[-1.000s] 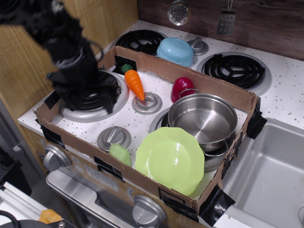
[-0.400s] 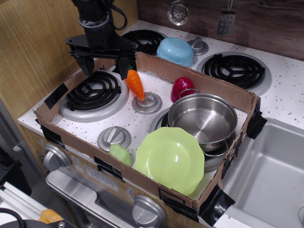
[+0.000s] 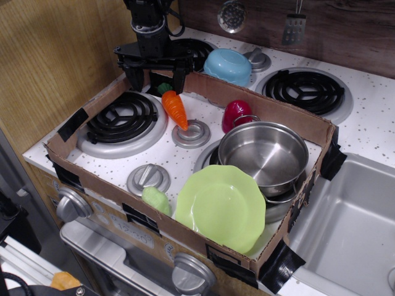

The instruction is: Put carrot on plate

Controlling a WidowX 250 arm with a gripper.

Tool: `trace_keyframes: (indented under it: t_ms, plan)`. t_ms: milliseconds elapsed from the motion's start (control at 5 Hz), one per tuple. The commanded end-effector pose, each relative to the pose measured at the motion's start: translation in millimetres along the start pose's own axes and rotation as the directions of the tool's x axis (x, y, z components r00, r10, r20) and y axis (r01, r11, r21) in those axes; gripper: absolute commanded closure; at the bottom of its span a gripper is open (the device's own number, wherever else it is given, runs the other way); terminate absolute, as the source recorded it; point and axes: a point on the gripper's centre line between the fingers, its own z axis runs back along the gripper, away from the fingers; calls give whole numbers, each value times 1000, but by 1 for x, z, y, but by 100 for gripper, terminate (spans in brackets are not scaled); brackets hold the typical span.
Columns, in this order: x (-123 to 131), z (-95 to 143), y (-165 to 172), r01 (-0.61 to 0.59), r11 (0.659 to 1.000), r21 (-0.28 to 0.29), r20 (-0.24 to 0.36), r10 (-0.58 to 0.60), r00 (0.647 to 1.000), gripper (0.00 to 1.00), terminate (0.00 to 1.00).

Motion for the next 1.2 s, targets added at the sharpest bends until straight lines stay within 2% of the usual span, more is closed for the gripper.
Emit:
trace_keyframes:
  t_ms: [0,600,800,1000]
  plan:
    - [11,-4,-3,-25,999,-43,10,25,1000,0,0]
    - [0,-25,-13,-74,994,-80,-51,70,996,0,0]
    - [-3,-28,-17,-107,994,-36,-55,105,993,100,0]
    - [-1,-23,-15,-60,998,-27,-31,59,998,100,0]
